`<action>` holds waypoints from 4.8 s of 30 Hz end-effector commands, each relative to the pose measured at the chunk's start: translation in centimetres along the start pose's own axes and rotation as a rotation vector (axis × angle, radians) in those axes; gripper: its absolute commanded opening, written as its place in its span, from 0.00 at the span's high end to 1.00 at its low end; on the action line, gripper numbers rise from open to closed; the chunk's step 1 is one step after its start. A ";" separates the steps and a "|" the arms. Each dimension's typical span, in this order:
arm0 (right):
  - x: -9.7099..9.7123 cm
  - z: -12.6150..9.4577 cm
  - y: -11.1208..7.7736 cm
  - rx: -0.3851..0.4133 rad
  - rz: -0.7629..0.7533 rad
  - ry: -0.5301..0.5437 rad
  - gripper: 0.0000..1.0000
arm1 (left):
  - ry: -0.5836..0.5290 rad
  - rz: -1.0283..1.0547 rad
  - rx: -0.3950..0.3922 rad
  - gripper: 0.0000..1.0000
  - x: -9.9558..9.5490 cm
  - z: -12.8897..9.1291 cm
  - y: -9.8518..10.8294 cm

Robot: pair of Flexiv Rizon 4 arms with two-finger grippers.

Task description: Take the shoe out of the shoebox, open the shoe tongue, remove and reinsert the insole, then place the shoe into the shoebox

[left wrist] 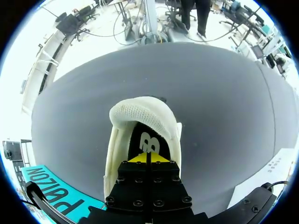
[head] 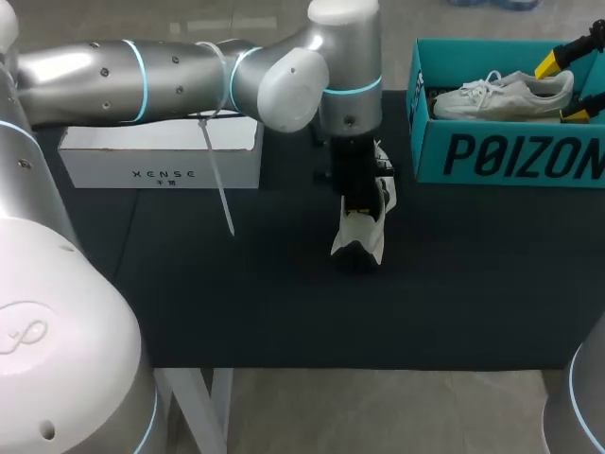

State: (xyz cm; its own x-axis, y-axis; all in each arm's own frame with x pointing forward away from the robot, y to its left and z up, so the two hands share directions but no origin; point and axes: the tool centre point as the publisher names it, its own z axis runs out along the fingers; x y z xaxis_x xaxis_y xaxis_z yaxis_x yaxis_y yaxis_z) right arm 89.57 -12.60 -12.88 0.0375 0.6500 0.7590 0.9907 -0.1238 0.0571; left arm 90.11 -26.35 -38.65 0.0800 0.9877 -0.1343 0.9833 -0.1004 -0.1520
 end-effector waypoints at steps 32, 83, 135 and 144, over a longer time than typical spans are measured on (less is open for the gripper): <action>0.0 0.0 -0.1 0.000 0.001 -0.004 0.00 | -0.024 0.092 -0.068 1.00 -1.0 -3.0 2.5; 0.0 0.0 -0.1 0.000 0.001 -0.004 0.00 | 0.058 0.065 -0.115 0.07 -1.0 -3.8 4.5; 0.0 0.0 -0.1 0.000 0.001 -0.004 0.00 | 0.058 -0.250 -0.057 1.00 -0.9 -7.2 7.1; 0.0 0.0 -0.1 0.000 0.001 -0.004 0.00 | 0.104 -0.338 0.012 1.00 -0.2 -6.3 5.9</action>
State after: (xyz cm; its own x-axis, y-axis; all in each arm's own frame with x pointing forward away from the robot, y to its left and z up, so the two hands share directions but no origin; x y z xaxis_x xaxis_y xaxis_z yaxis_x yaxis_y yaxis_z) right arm 89.57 -12.59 -12.88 0.0374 0.6501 0.7589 0.9907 -0.1236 0.0571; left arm 96.35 -25.95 -33.57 -0.2219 0.9749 0.0197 0.9607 0.2220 -0.1666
